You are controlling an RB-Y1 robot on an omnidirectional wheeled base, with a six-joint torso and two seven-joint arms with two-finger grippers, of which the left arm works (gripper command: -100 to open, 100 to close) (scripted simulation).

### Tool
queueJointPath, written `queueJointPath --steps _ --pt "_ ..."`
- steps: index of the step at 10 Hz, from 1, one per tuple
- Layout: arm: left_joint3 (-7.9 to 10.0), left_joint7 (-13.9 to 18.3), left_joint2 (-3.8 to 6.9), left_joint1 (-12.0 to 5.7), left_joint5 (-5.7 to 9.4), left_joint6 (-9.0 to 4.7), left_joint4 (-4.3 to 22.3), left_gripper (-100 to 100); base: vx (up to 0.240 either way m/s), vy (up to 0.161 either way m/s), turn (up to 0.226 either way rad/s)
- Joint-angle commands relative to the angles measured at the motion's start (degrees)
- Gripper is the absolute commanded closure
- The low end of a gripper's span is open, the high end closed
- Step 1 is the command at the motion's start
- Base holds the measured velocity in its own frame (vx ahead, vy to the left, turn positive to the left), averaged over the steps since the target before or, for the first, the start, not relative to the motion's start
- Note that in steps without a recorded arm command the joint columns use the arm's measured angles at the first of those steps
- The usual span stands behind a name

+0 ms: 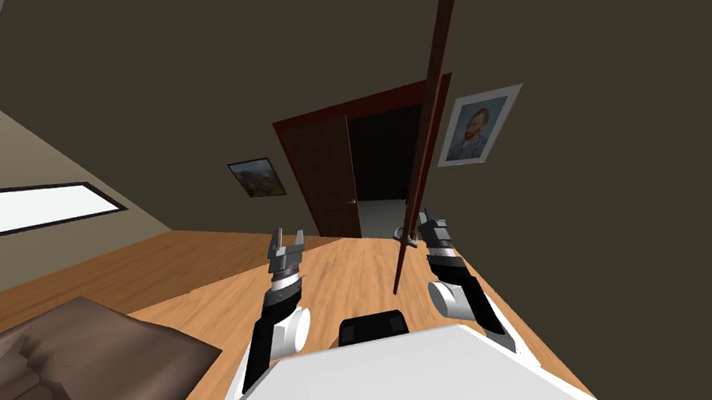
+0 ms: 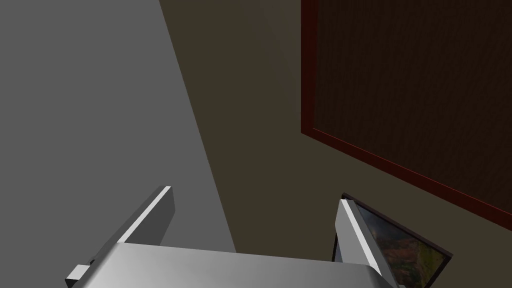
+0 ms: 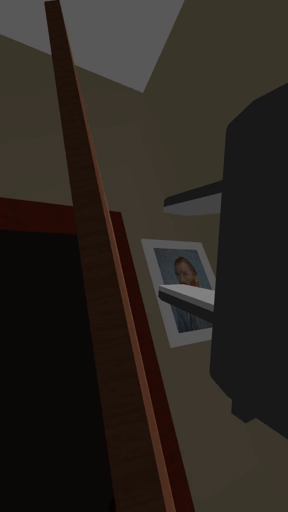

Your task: Pull the door open

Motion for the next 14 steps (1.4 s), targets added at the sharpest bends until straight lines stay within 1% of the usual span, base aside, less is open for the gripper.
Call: queueJointPath --steps 1,5,10,14 --pt "0.1 -0.33 0.37 -0.82 0.37 -0.41 1.98 -100 0.064 0.033 -0.031" --pt "0.02 -1.28 1.05 -2.78 1.14 -1.28 6.8 -100 0.087 0.029 -0.036" --pt "-0.09 -2.64 1.79 -5.57 2.25 -2.53 13.69 -100 0.087 0.039 -0.041" --pt "-0.18 -3.84 2.23 -8.03 3.23 -3.64 19.76 -100 0.091 0.04 -0.045"
